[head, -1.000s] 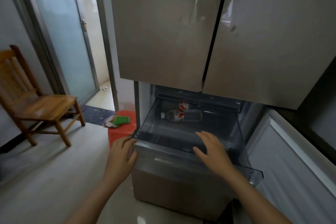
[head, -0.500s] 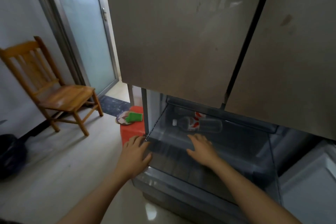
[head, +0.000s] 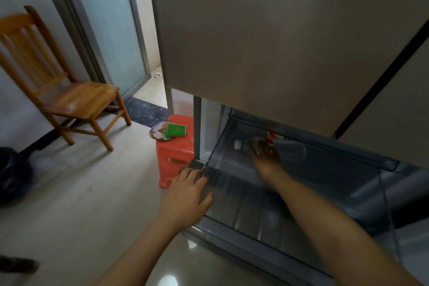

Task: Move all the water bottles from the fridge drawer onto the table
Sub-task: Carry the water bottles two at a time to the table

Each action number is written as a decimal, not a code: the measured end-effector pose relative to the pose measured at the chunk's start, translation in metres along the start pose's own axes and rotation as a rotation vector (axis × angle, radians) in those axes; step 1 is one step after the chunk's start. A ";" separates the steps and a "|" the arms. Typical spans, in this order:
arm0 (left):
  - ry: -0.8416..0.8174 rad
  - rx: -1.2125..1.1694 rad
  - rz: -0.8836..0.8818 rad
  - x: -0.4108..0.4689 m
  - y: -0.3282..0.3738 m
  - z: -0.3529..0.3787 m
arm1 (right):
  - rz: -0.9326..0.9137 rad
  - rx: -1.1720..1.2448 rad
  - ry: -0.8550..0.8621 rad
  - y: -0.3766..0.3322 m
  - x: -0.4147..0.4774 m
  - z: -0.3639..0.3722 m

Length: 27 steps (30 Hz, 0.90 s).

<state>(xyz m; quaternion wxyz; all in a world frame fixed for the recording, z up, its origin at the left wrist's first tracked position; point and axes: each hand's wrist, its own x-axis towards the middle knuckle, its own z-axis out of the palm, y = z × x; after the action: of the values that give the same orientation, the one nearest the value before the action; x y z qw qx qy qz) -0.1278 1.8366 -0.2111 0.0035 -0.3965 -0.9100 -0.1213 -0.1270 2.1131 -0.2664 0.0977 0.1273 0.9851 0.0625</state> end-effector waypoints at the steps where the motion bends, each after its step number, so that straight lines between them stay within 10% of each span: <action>1: -0.001 -0.003 0.000 0.000 0.000 0.002 | 0.002 0.009 -0.038 -0.004 0.000 -0.010; 21: 0.167 -0.068 0.037 -0.001 -0.003 0.008 | 0.282 0.115 0.035 -0.015 0.047 -0.002; 27: 0.034 -0.016 0.024 0.001 -0.004 0.005 | 0.077 -0.071 0.064 -0.008 -0.008 0.016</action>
<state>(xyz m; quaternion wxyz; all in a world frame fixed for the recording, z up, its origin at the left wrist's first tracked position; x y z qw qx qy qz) -0.1303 1.8358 -0.2170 0.0173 -0.4053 -0.9040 -0.1350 -0.1185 2.1047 -0.2818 0.0682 0.1595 0.9792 0.1050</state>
